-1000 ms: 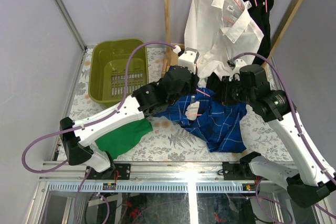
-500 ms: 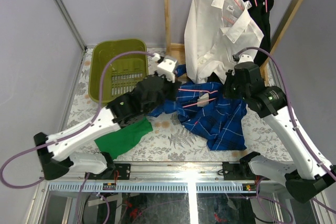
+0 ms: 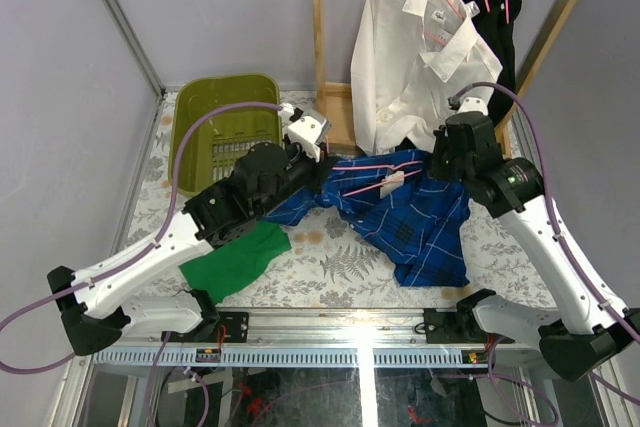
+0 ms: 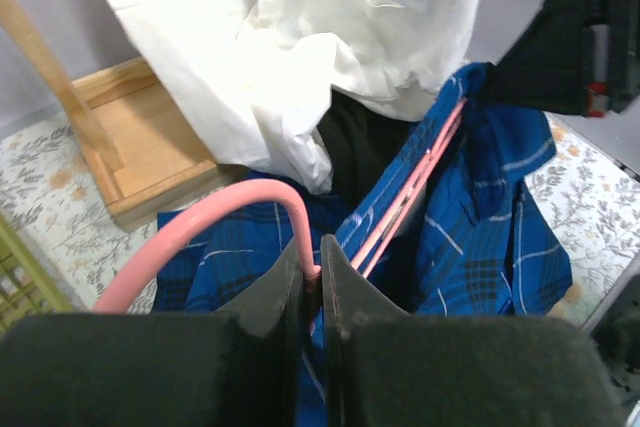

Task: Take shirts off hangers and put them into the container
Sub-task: Remove the shirt from the hanger.

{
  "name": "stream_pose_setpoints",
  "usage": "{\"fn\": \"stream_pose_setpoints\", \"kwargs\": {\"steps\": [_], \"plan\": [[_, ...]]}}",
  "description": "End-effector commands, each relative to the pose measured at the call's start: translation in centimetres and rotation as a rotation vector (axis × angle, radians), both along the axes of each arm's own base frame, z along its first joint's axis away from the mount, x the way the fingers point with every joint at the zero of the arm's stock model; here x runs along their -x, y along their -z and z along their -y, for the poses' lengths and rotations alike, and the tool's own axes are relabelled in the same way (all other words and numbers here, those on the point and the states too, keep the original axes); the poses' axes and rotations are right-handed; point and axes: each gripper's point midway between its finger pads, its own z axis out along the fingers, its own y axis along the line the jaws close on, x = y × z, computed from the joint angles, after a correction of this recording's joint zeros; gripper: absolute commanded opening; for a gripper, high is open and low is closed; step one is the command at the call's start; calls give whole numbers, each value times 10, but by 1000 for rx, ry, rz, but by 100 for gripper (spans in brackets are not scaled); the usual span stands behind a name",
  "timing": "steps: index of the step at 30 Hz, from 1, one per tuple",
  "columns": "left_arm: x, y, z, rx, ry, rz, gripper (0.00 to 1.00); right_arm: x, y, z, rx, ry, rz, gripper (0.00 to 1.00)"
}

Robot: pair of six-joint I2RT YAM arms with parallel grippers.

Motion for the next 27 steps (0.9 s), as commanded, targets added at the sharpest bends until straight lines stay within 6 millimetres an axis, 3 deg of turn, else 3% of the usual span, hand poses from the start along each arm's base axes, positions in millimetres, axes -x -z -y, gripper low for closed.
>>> {"fn": "stream_pose_setpoints", "kwargs": {"steps": [1,3,6,11,18,21,23,27], "plan": [[15,-60,-2,74,105,131,0,-9,13,76,193,238,-11,14],[21,-63,-1,67,135,123,0,-9,28,76,151,215,-55,16],[20,-58,-5,27,126,104,0,-11,31,66,35,171,-41,19],[16,-52,-13,34,69,82,0,-9,3,16,-143,-86,30,25],[12,-48,-15,41,39,79,0,8,-29,3,-187,-204,157,35],[11,-49,-13,45,40,76,0,17,-36,7,-171,-213,185,55],[11,-46,-11,41,42,65,0,23,-45,7,-169,-226,215,62],[13,-40,-5,37,69,42,0,47,-66,-24,-246,-456,303,74]]}}
